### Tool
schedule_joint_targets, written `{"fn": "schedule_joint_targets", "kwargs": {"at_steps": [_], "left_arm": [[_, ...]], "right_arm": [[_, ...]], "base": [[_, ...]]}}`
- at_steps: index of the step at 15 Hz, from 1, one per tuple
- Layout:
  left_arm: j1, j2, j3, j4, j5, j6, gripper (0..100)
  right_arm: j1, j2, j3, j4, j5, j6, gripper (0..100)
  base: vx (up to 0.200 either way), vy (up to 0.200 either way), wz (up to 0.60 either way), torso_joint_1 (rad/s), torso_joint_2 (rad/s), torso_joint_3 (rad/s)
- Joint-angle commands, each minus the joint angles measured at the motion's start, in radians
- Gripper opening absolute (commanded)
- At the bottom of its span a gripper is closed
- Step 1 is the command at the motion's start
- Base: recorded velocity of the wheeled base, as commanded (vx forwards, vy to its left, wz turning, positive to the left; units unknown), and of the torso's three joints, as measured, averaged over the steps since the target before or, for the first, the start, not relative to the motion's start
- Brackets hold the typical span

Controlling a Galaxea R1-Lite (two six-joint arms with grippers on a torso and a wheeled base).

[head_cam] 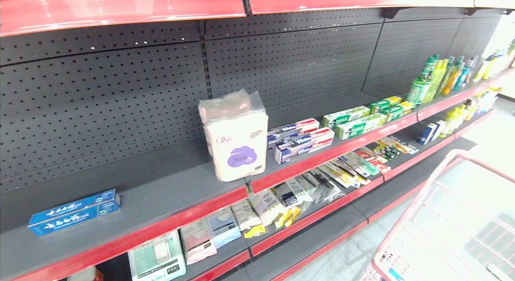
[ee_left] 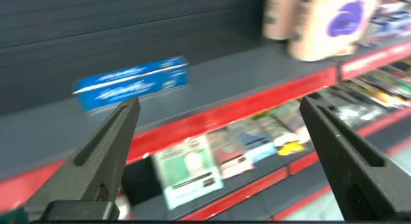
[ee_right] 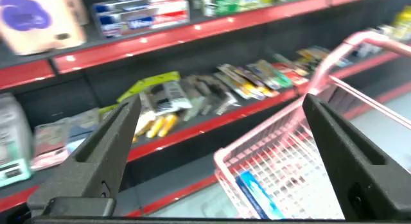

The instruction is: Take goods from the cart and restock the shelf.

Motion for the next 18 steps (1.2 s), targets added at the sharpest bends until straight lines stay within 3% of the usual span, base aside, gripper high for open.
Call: {"fn": "schedule_joint_targets", "kwargs": {"at_steps": [1,8,18], "left_arm": [[0.000,0.001,0.000,-0.001,0.001,0.000,100],[0.000,0.001,0.000,-0.001,0.001,0.000,100],[0.000,0.001,0.000,-0.001,0.001,0.000,100]], "right_arm": [[0.000,0.001,0.000,0.000,0.000,-0.001,100],[0.002,0.001,0.000,0.000,0.000,-0.001,100],[-0.008,0.014,-0.002,0.001,-0.012,0.019,100]], "base": [[0.000,0.000,-0.60,-0.002,0.01,0.002],[0.000,0.000,-0.60,0.003,0.00,0.001],[0.000,0.000,0.00,0.000,0.00,0.000]]}}
